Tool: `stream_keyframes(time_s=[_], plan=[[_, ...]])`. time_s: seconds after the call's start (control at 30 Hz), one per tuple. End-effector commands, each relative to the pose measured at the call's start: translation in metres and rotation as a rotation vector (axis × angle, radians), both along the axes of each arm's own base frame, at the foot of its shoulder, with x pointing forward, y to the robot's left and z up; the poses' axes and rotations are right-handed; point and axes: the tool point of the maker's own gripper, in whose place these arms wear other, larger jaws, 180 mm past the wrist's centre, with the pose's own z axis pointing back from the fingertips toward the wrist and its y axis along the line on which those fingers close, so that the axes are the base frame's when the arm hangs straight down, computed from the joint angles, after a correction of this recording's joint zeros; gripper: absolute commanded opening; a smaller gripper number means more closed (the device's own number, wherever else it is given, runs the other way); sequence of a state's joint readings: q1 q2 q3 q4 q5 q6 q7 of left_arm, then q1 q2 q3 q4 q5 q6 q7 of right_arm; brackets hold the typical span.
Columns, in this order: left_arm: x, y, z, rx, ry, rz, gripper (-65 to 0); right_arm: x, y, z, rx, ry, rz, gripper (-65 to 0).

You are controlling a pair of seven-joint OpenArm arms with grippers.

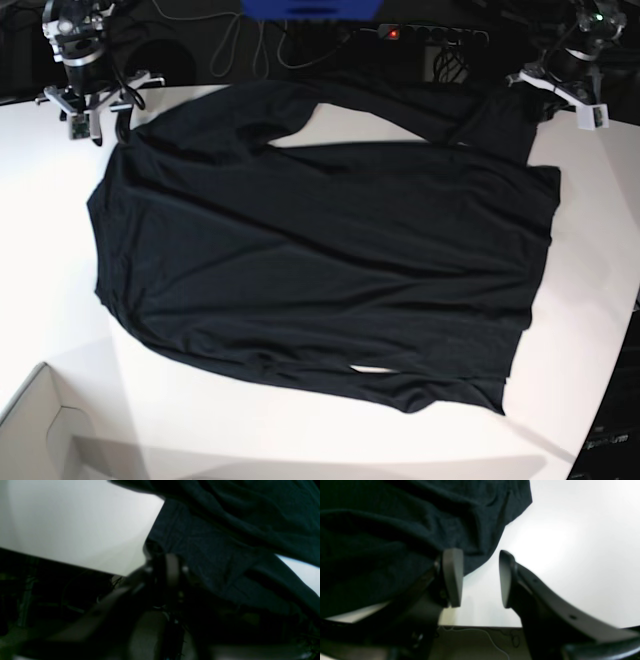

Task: Layout the t-shirt on the table in an organized manner, then fold the t-shirt properly
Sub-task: 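Grasp the shirt's collar-end corner with the left gripper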

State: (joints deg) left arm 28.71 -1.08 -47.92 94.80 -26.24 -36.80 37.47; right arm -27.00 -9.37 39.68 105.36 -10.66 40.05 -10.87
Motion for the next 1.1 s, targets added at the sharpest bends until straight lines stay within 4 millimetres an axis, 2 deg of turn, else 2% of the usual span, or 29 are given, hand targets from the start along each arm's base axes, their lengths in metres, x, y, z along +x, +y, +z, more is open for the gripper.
stream_keyframes(time_s=[0.0, 0.13, 0.2, 0.7, 0.83, 1.07], plan=[[0.003, 0.006, 0.009, 0.012, -0.033, 0.007, -44.3, 0.005, -0.001, 0.011, -0.007, -0.045, 0.006, -40.9], [0.006, 0.003, 0.01, 0.008, -0.043, -0.002, -25.9, 0.005, -0.001, 0.011, -0.007, -0.045, 0.006, -40.9], [0.009, 0.004, 0.011, 0.011, -0.048, -0.002, -22.6, 0.006, -0.001, 0.011, -0.007, -0.046, 0.006, -40.9], [0.012, 0.003, 0.022, 0.02, -0.084, 0.013, -22.5, 0.006, -0.001, 0.012, -0.008, -0.047, 0.007, -40.9], [0.035, 0.008, 0.031, 0.029, -0.132, 0.02, -22.5, 0.006, -0.001, 0.012, -0.008, -0.047, 0.007, -40.9], [0.061, 0.008, 0.015, 0.114, -0.074, -0.038, -22.5, 0.007, -0.001, 0.012, -0.008, -0.049, 0.007, -40.9]])
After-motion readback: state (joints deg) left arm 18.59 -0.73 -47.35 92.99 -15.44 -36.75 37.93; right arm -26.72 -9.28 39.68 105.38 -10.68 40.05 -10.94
